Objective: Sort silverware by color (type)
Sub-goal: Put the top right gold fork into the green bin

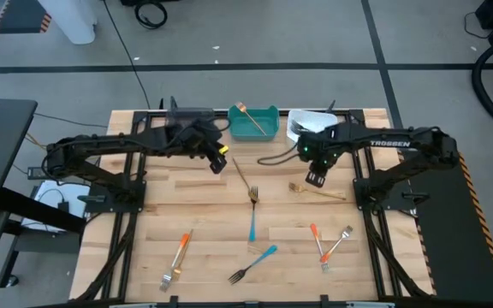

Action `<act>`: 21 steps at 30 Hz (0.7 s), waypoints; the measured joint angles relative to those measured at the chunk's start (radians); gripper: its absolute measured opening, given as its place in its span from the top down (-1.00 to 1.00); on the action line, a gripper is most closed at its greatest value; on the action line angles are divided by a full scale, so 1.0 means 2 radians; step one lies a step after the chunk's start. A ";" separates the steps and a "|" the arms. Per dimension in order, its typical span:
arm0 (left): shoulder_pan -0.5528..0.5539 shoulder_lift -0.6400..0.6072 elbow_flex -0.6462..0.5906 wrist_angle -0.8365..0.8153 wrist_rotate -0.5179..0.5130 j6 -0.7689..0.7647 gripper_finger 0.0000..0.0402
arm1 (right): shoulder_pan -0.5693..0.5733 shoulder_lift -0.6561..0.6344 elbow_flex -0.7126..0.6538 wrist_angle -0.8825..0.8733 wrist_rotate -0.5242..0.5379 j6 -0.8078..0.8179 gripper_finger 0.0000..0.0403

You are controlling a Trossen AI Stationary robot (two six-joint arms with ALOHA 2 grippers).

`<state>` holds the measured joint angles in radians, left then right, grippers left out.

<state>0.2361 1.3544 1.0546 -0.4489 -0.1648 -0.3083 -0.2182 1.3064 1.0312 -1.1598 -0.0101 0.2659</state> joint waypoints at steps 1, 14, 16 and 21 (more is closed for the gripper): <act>-0.003 0.000 0.000 -0.002 -0.002 -0.001 0.55 | 0.006 0.000 -0.008 0.001 -0.001 0.006 0.59; -0.020 0.000 0.000 -0.027 -0.026 -0.002 0.55 | 0.082 0.000 -0.091 0.038 -0.019 0.050 0.59; -0.019 0.000 0.000 -0.028 -0.027 -0.006 0.55 | 0.092 0.000 -0.101 0.057 -0.019 0.054 0.59; -0.020 0.000 0.000 -0.028 -0.026 -0.015 0.55 | 0.115 0.000 -0.115 0.085 -0.019 0.056 0.56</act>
<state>0.1963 1.3544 1.0547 -0.5041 -0.2173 -0.3379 0.0125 1.3060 0.8002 -0.9900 -0.0472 0.3781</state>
